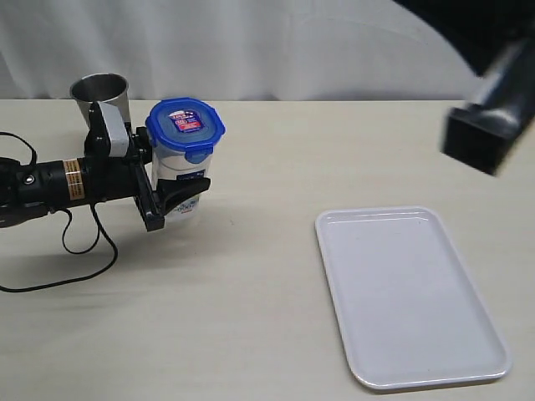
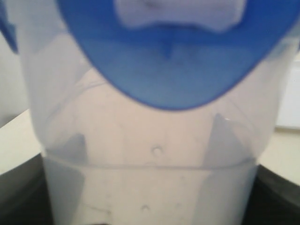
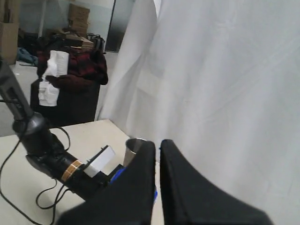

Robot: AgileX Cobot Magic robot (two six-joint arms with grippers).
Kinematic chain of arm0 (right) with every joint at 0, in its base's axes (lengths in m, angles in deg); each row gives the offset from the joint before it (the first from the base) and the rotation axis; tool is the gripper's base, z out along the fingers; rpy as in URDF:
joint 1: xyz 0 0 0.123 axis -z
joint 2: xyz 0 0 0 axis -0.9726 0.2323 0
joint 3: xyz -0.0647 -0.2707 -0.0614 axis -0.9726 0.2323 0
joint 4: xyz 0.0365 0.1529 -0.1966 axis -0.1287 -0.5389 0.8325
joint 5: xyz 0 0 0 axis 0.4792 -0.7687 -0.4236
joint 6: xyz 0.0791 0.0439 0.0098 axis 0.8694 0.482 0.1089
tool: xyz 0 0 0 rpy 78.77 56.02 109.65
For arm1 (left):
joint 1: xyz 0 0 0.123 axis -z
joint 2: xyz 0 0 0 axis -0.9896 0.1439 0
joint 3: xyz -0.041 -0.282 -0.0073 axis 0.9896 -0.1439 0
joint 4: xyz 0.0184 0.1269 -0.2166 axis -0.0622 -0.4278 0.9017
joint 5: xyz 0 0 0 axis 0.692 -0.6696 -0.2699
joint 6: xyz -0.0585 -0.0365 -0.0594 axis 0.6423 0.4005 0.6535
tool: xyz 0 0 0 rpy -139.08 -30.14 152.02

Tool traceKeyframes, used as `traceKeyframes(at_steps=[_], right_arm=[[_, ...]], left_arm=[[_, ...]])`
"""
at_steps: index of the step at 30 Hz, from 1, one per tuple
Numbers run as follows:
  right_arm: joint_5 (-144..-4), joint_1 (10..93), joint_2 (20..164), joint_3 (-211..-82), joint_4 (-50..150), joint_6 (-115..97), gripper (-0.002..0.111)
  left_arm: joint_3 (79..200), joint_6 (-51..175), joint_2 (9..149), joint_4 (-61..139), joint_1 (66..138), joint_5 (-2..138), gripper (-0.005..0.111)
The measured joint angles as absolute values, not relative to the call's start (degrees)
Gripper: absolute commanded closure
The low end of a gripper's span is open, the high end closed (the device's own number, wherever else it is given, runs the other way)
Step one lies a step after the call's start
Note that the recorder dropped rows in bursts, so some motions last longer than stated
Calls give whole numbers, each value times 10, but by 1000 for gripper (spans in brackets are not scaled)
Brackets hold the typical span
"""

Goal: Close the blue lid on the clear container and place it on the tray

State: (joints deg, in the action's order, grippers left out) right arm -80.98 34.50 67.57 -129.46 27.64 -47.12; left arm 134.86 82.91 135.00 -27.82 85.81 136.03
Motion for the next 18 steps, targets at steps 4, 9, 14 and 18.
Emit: traceKeyframes(at_steps=[4, 9, 14, 18], right_arm=[[-845, 345, 575, -1272, 275, -471, 104], [-784, 345, 429, -1192, 266, -469, 104], [-684, 345, 279, -1075, 264, -451, 104], [-600, 345, 206, -1004, 264, -436, 104]], left_arm=[[1349, 828, 1350, -278, 858, 1360, 107], [1349, 828, 1350, -278, 858, 1360, 107], [1349, 828, 1350, -278, 858, 1360, 107], [1349, 826, 1349, -278, 859, 1360, 107]])
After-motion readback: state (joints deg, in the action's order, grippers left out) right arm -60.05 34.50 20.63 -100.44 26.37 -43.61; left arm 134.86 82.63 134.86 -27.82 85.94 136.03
